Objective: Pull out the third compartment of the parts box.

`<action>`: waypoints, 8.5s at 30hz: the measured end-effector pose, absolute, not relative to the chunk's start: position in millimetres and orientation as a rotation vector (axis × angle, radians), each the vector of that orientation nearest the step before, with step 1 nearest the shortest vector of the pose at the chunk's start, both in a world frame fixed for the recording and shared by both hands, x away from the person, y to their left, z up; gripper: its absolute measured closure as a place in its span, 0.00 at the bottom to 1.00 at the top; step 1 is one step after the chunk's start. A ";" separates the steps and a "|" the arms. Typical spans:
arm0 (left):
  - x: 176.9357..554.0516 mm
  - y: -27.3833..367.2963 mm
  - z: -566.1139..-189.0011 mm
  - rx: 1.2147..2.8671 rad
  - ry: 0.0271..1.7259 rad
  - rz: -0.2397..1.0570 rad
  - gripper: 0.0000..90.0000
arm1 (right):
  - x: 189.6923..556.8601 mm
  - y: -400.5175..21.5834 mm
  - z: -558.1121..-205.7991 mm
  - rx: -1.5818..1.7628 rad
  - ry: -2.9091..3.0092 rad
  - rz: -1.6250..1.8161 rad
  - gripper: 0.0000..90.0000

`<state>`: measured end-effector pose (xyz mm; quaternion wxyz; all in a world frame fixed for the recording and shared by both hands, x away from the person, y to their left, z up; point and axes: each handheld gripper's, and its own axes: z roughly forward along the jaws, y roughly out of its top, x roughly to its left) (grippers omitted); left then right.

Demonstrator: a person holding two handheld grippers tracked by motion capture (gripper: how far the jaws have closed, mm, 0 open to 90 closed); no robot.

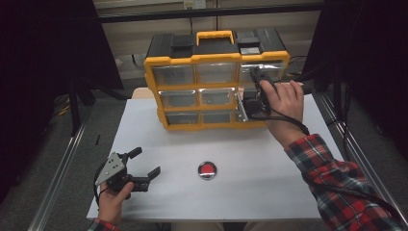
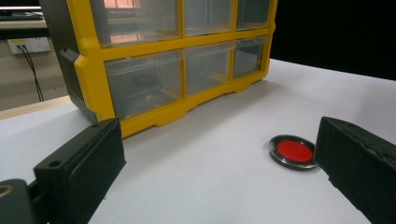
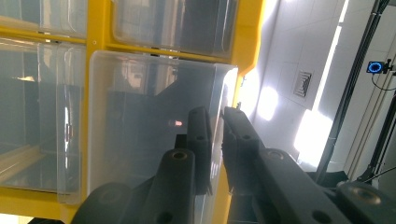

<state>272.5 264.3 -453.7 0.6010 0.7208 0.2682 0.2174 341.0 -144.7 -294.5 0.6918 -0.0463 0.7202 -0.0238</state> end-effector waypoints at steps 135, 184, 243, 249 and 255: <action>272.9 263.9 -454.5 1.680 0.623 0.496 0.02 | 314.6 -147.3 -289.3 -0.041 1.647 -0.040 0.87; 273.1 264.2 -453.7 1.692 0.617 0.512 0.02 | 293.0 -149.5 -290.1 -0.067 1.646 -0.013 0.87; 273.6 263.4 -454.6 1.693 0.616 0.510 0.02 | 284.2 -150.7 -289.0 -0.054 1.657 0.019 0.87; 273.4 263.4 -454.6 1.692 0.616 0.509 0.02 | 283.9 -150.4 -289.1 -0.047 1.656 0.021 0.87; 273.4 263.5 -454.6 1.693 0.619 0.509 0.02 | 283.6 -150.7 -291.1 -0.019 1.649 0.043 0.87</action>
